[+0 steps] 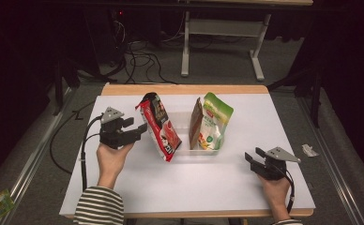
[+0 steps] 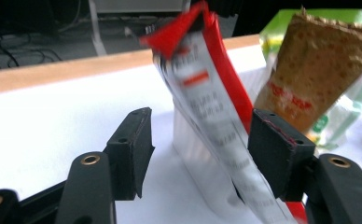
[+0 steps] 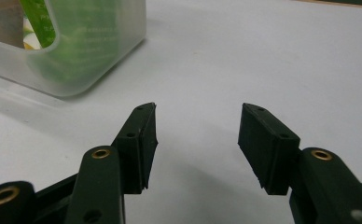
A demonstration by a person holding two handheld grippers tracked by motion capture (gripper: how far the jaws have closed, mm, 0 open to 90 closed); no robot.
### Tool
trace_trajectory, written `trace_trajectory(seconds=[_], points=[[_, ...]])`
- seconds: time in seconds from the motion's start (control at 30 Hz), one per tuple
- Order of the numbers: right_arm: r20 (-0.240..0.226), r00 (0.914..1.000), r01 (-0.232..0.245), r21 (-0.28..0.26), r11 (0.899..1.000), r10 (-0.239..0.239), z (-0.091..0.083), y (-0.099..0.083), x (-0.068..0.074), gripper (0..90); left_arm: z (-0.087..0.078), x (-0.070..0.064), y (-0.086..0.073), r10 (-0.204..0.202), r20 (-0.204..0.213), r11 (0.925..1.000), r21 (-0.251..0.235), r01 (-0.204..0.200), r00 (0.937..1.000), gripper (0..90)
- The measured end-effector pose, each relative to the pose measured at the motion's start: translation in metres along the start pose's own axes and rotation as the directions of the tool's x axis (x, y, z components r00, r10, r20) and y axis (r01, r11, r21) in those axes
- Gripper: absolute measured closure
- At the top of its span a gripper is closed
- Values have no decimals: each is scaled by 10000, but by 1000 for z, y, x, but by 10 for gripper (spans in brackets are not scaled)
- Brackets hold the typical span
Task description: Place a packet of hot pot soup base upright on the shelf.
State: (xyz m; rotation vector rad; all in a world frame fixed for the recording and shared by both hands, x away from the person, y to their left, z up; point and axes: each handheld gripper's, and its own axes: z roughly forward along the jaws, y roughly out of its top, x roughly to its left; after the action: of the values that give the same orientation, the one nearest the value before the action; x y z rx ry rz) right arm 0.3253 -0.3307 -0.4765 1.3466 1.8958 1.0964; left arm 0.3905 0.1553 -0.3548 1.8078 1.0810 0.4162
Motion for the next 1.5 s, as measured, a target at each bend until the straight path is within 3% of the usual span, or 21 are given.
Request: trace_trajectory(seconds=[0.13, 0.37, 0.53, 0.73, 0.9, 1.07, 1.13, 1.27, 1.5], points=[[13, 10000, -32, 8, 10000, 32, 0, 0, 1, 471, 3, -11, -16, 252, 216, 9979, 597, -265, 9994, 402], [35, 10000, -27, 22, 10000, 26, 0, 0, 1, 471, 19, -24, -35, 178, 586, 9913, 1291, -253, 9981, 411], [37, 10000, 21, 20, 10000, -21, 0, 0, 1, 471, 22, -30, -36, 52, 918, 9914, 1297, -171, 9958, 404], [34, 10000, 34, 17, 10000, -34, 0, 0, 1, 471, 32, -38, -36, 295, 958, 9870, 1542, -441, 9950, 418], [15, 10000, 37, 24, 10000, -37, 0, 0, 1, 469, 39, -41, -35, 763, 1051, 9788, 1814, -945, 9915, 483], [3, 10000, 67, 19, 10000, -67, 0, 0, 0, 469, 46, -41, -34, 809, 1073, 9757, 1946, -1008, 9909, 553], [0, 10000, 73, 24, 10000, -73, 0, 0, 1, 469, 46, -42, -32, 762, 1101, 9788, 1815, -954, 9910, 537], [0, 10000, -24, 15, 10000, 24, 0, 0, 1, 468, 40, -43, -29, 307, 976, 9893, 1393, -442, 9948, 385], [2, 9999, 106, 26, 9999, -106, 0, 0, 1, 468, 48, -45, -17, 293, 510, 9865, 1594, -371, 9983, 349]])
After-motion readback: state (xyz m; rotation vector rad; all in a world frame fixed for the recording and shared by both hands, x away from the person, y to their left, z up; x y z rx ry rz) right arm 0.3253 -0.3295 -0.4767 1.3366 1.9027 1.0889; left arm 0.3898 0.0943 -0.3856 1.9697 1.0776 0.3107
